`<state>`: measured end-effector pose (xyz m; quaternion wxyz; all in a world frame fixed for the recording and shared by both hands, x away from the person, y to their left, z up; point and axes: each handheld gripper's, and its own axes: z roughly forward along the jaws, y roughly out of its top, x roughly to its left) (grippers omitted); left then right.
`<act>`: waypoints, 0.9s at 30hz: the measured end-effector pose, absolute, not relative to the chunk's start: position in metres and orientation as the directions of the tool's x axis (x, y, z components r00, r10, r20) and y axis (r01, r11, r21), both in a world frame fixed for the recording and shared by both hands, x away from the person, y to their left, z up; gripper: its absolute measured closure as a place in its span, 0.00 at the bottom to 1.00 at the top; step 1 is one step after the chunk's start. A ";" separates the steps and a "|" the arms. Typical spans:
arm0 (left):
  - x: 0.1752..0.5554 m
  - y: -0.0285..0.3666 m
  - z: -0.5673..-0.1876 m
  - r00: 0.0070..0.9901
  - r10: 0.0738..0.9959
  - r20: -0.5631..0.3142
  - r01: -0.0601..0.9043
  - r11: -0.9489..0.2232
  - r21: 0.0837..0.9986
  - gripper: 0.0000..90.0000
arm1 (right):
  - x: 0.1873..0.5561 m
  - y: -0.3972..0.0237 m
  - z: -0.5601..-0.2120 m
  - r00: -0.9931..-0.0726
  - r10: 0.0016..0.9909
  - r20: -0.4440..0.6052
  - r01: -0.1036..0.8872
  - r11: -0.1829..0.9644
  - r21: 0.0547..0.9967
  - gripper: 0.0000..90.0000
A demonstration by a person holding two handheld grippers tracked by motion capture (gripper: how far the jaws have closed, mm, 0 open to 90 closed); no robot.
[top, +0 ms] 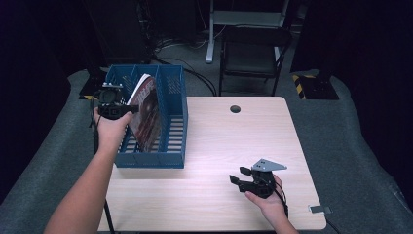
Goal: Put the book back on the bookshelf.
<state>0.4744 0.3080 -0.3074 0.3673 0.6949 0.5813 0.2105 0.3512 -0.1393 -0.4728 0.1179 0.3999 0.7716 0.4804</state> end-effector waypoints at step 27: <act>0.467 0.318 -0.303 0.209 0.971 -0.120 0.660 -0.050 0.750 0.93 | 0.351 -0.138 -0.473 -0.652 0.732 0.198 0.501 0.220 0.837 0.47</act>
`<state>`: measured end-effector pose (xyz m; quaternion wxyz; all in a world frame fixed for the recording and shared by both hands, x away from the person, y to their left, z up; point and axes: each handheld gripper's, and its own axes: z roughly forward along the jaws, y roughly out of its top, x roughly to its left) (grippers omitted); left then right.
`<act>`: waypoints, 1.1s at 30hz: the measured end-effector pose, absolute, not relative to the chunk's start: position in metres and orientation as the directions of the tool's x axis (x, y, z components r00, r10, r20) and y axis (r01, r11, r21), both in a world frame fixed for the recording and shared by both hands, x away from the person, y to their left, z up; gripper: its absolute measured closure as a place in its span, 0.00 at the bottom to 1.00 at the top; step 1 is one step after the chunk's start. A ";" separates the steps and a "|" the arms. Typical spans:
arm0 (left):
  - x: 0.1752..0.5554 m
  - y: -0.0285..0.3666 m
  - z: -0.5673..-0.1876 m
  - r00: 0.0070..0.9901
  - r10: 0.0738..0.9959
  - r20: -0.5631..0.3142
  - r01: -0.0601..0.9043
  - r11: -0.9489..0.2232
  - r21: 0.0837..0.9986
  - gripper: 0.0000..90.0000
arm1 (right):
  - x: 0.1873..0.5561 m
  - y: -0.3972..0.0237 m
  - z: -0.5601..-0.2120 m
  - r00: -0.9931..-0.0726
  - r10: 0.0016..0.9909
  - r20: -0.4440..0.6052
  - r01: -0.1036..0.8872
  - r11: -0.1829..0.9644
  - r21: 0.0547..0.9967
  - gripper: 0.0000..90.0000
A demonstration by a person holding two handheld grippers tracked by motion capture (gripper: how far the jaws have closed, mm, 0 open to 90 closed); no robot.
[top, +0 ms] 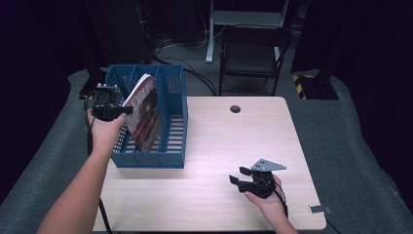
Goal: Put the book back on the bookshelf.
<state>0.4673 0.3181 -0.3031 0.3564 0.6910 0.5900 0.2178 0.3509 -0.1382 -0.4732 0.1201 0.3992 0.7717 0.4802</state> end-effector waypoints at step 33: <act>0.486 0.311 -0.293 0.115 0.986 -0.119 0.567 0.033 0.823 0.94 | 0.352 -0.140 -0.473 -0.654 0.730 0.199 0.501 0.220 0.837 0.47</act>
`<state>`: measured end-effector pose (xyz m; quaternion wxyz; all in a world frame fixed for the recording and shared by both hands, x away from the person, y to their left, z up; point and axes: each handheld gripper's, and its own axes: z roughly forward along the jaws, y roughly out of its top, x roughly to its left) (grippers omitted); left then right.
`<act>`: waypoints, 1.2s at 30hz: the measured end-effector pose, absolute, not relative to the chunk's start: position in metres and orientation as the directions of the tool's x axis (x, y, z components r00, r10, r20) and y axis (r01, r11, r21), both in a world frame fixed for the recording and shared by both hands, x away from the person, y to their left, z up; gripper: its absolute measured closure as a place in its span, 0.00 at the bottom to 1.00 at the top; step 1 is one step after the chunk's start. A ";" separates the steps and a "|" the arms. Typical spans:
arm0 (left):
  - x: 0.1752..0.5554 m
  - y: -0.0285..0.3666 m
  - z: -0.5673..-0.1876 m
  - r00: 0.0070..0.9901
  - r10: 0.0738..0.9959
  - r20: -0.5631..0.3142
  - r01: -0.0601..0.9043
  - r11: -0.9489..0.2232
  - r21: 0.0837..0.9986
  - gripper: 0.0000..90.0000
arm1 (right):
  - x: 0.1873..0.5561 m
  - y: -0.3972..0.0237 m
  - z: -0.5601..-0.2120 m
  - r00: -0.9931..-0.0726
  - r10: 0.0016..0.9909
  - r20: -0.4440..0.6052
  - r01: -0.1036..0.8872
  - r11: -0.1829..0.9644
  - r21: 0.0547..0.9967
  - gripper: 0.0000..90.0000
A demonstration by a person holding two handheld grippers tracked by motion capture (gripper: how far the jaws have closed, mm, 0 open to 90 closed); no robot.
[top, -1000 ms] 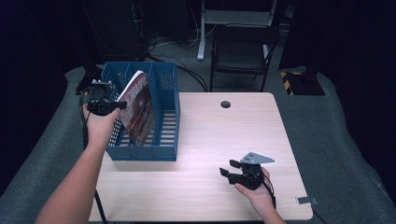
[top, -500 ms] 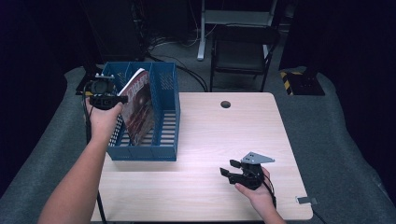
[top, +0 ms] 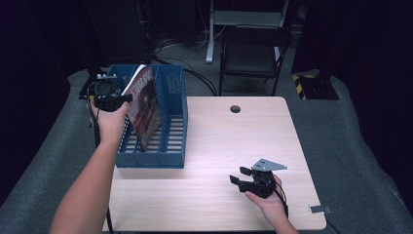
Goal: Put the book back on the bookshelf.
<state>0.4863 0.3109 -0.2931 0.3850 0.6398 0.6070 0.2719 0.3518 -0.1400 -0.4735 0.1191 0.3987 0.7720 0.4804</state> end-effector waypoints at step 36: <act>0.490 0.310 -0.321 0.059 0.993 -0.106 0.485 0.064 0.872 0.93 | 0.352 -0.141 -0.475 -0.656 0.727 0.204 0.503 0.220 0.836 0.47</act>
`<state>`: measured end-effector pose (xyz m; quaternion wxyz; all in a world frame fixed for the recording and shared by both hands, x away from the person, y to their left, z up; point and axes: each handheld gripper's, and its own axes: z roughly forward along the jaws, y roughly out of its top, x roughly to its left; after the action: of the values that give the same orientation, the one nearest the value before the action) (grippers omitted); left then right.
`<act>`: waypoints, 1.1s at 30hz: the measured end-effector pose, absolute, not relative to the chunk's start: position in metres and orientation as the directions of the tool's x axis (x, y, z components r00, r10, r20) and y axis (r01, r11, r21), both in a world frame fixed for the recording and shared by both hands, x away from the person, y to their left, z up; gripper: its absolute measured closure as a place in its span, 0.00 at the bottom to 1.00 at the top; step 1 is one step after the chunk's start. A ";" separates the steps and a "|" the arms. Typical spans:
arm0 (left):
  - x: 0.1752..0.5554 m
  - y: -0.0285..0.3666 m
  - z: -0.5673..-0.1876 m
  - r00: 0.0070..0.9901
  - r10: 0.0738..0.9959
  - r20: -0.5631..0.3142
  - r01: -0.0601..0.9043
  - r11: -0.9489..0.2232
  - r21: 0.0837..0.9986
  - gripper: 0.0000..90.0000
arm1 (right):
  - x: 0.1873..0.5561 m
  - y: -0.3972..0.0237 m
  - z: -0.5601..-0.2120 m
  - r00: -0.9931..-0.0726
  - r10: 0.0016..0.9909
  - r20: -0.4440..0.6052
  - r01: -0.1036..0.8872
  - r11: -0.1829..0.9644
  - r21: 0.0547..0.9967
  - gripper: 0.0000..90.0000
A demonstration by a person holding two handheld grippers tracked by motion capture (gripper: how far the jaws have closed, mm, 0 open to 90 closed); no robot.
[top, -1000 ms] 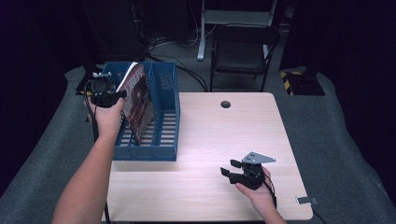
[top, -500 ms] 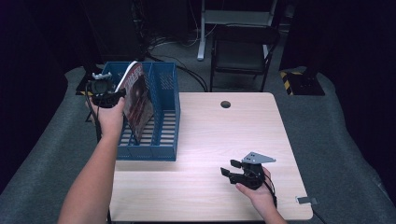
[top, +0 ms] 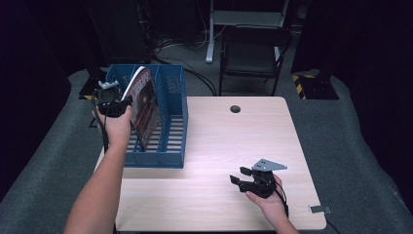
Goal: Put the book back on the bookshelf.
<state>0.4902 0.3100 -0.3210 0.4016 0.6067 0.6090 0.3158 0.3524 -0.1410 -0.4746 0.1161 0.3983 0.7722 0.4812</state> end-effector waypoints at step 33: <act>0.496 0.313 -0.328 0.095 0.981 -0.169 0.587 0.082 0.805 0.64 | 0.352 -0.139 -0.475 -0.656 0.727 0.204 0.507 0.224 0.832 0.47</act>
<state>0.4960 0.3134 -0.3276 0.3900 0.6288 0.6235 0.2526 0.3520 -0.1393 -0.4748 0.1146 0.3988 0.7738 0.4787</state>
